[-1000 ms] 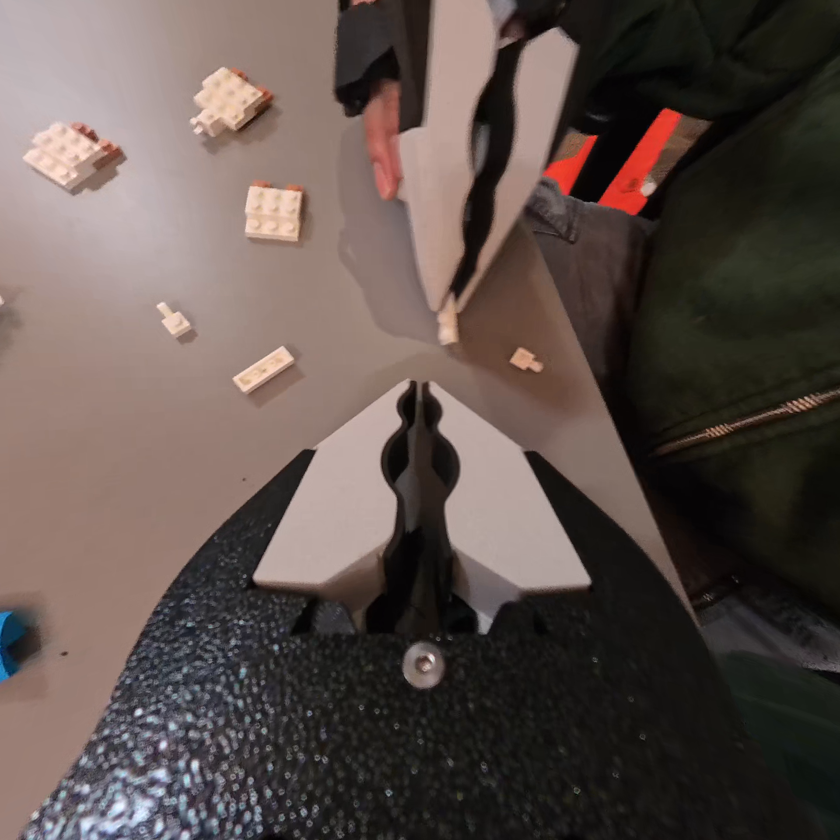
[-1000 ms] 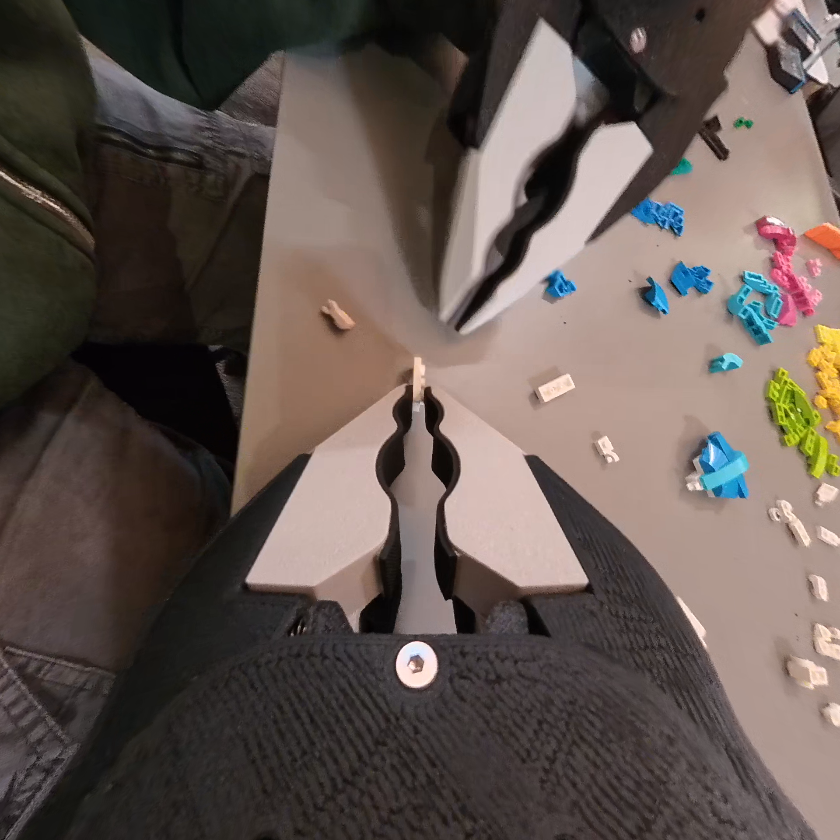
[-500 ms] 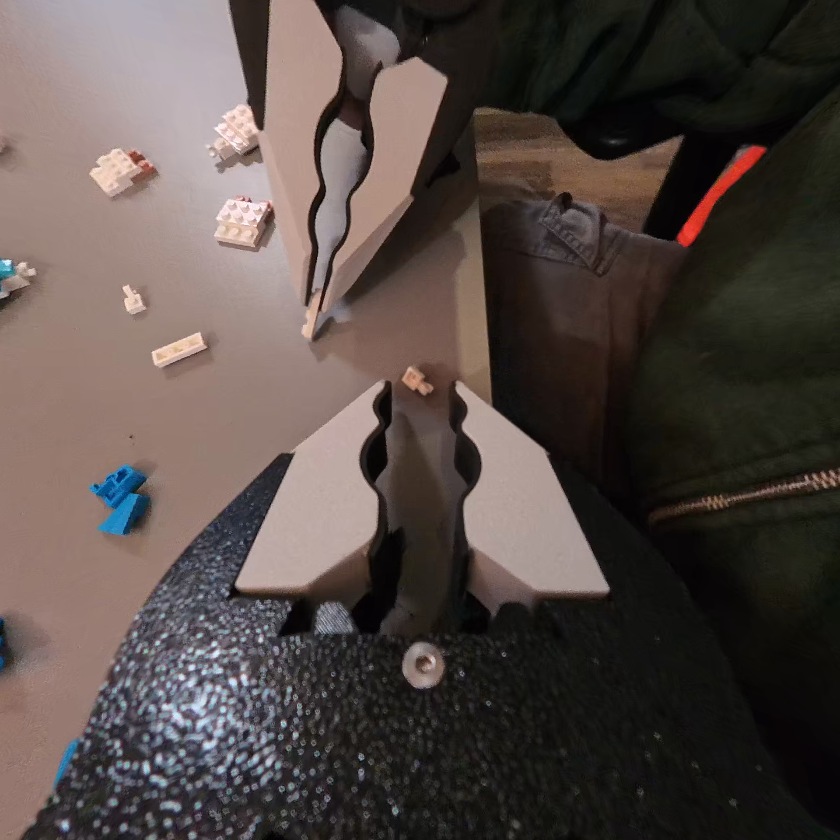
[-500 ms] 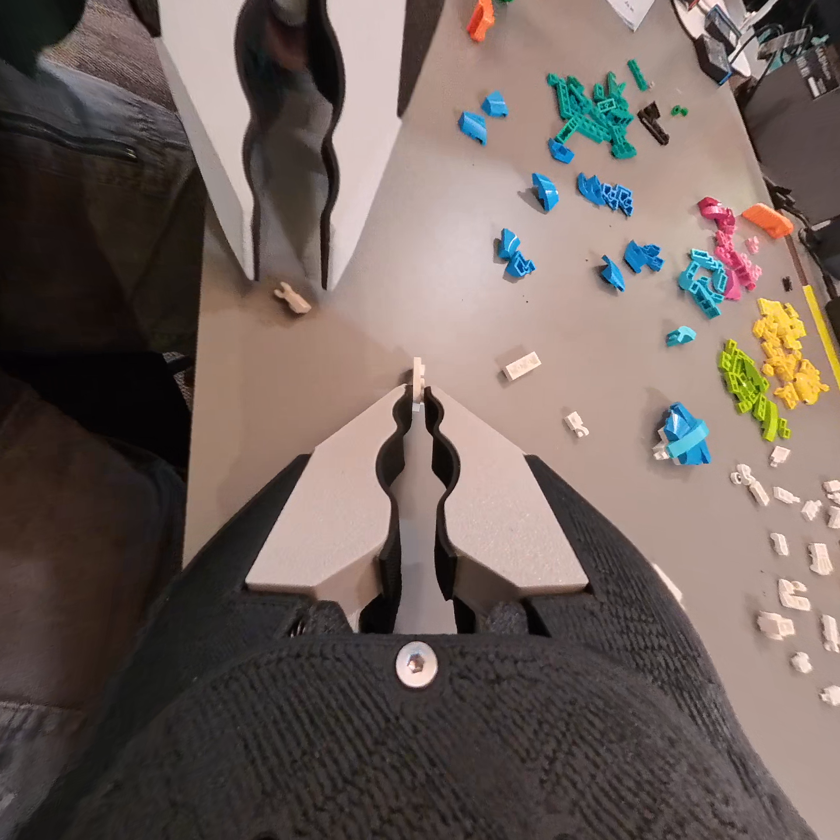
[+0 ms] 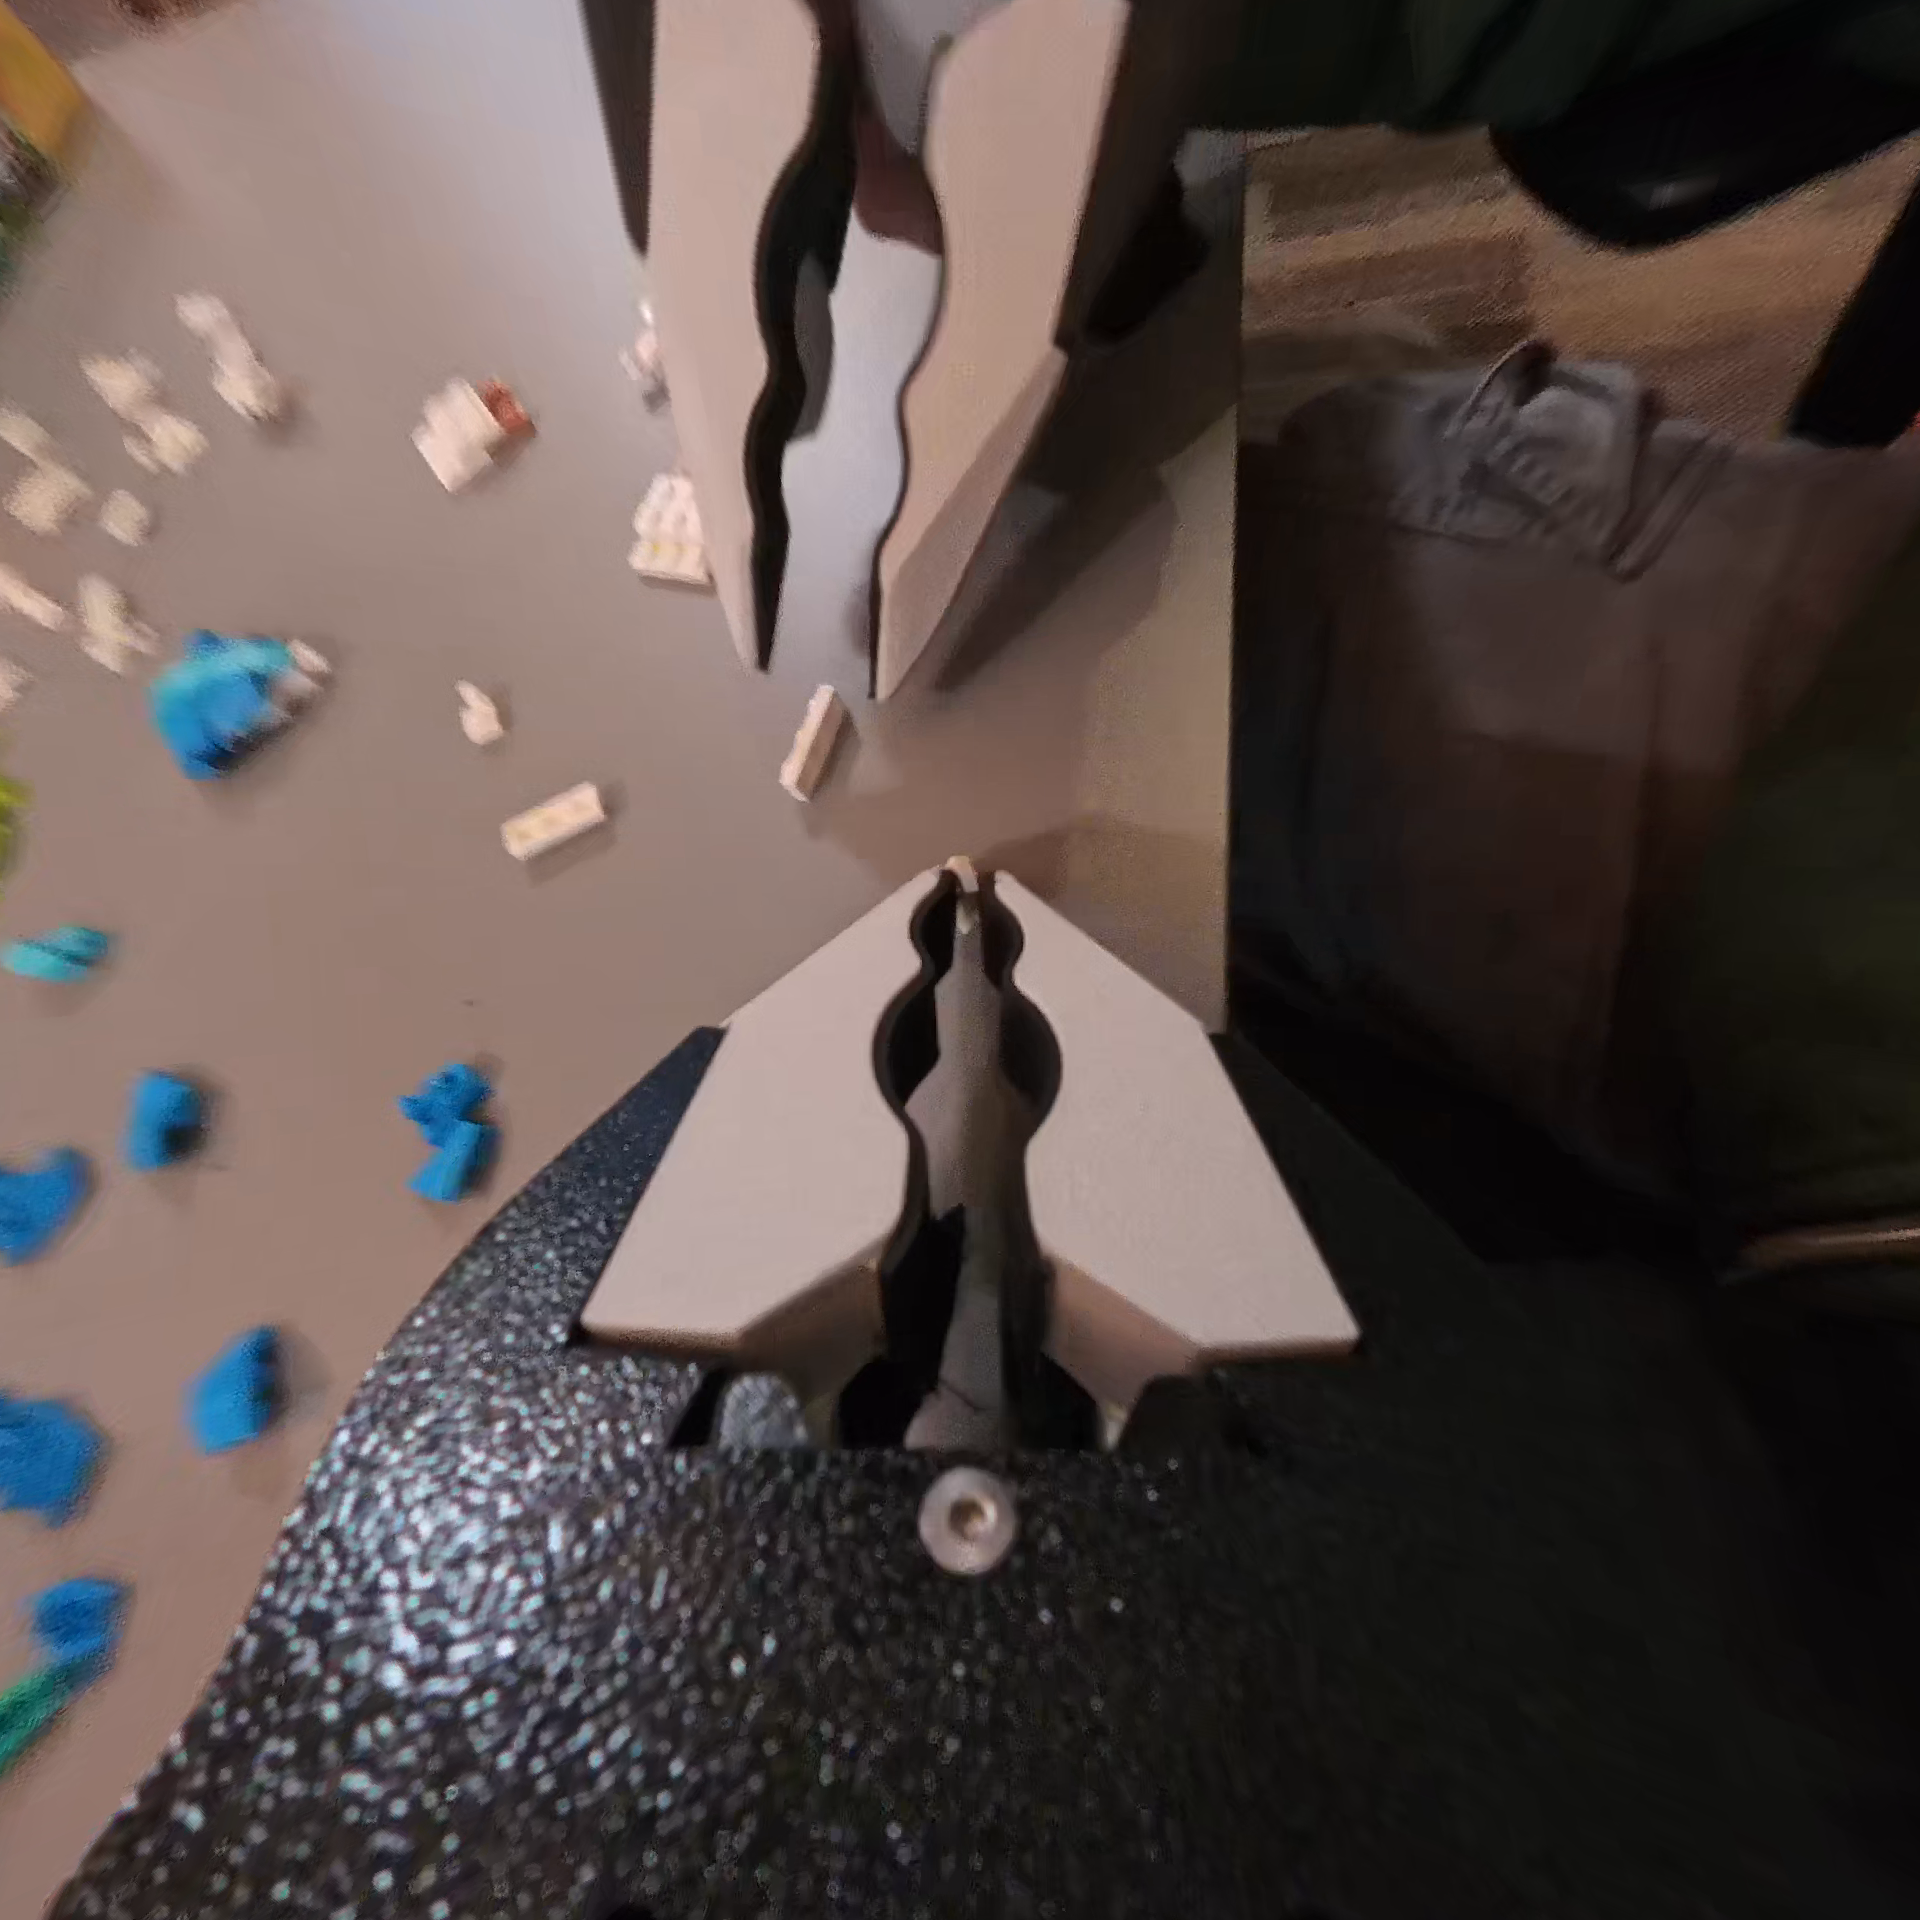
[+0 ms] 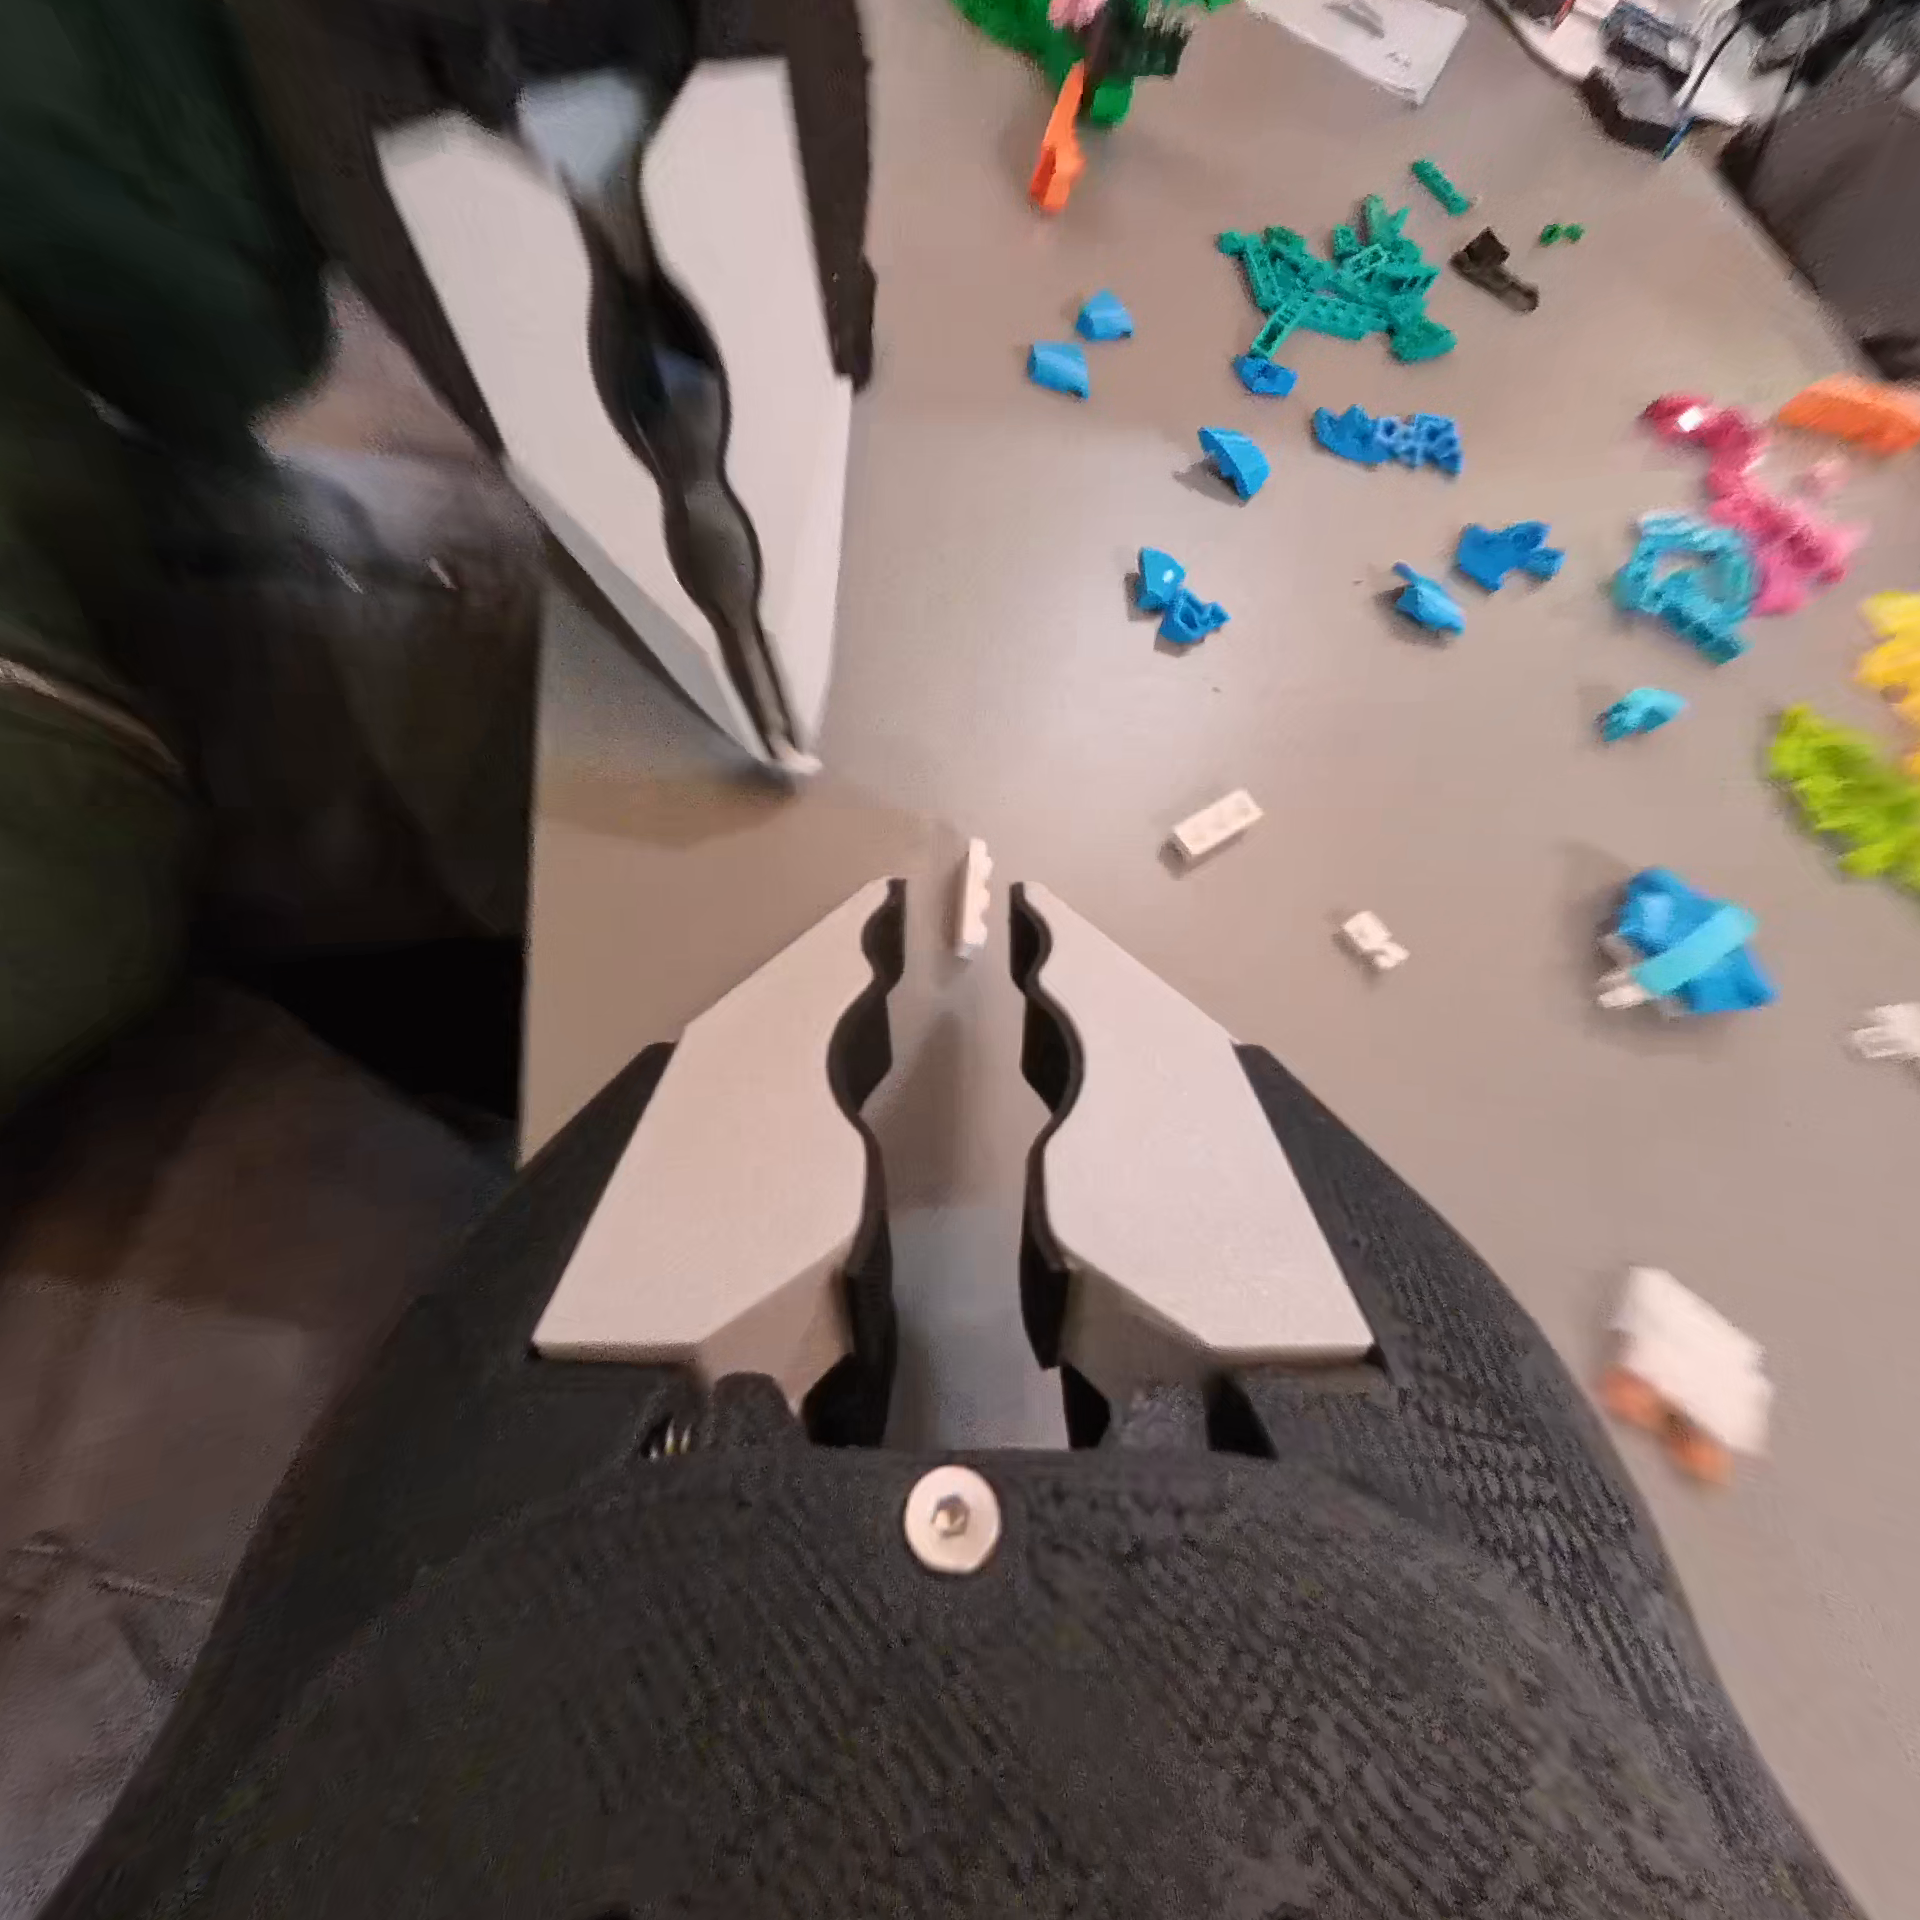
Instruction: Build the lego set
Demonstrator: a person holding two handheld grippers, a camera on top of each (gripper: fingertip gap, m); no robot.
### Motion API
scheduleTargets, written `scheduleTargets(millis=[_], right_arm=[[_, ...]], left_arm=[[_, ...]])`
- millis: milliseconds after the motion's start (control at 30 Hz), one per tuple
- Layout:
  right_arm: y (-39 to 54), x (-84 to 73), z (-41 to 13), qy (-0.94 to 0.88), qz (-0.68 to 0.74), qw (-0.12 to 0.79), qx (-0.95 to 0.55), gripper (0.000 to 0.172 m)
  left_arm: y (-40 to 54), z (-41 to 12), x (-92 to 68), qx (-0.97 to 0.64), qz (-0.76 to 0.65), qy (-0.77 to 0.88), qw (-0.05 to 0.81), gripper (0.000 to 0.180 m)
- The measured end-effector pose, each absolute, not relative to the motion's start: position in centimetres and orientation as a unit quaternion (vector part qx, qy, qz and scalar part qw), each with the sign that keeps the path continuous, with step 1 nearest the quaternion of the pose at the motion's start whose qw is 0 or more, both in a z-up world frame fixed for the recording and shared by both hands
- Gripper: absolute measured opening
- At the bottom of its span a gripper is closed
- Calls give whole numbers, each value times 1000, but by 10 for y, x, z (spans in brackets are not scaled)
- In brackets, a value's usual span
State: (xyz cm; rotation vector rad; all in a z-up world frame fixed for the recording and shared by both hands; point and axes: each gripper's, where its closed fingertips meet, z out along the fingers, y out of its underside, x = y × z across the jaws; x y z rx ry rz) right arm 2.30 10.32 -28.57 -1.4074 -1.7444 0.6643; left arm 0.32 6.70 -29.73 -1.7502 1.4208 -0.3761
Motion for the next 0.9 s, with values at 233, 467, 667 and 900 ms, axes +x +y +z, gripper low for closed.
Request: scheduleTargets(millis=[233,467,667,900], right_arm=[[94,7,-260,-505,498,260,-656,11],[86,-1,-254,-437,570,193,-669,9],[79,1,-240,-433,622,188,-625,22],[77,1,-242,-569,487,324,-578,13]], left_arm=[[88,-270,0,-527,89,628,566,2],[87,-253,2,-412,215,650,601,1],[84,-255,7,-364,232,673,601,1],[79,-241,9,-410,95,649,634,1]])
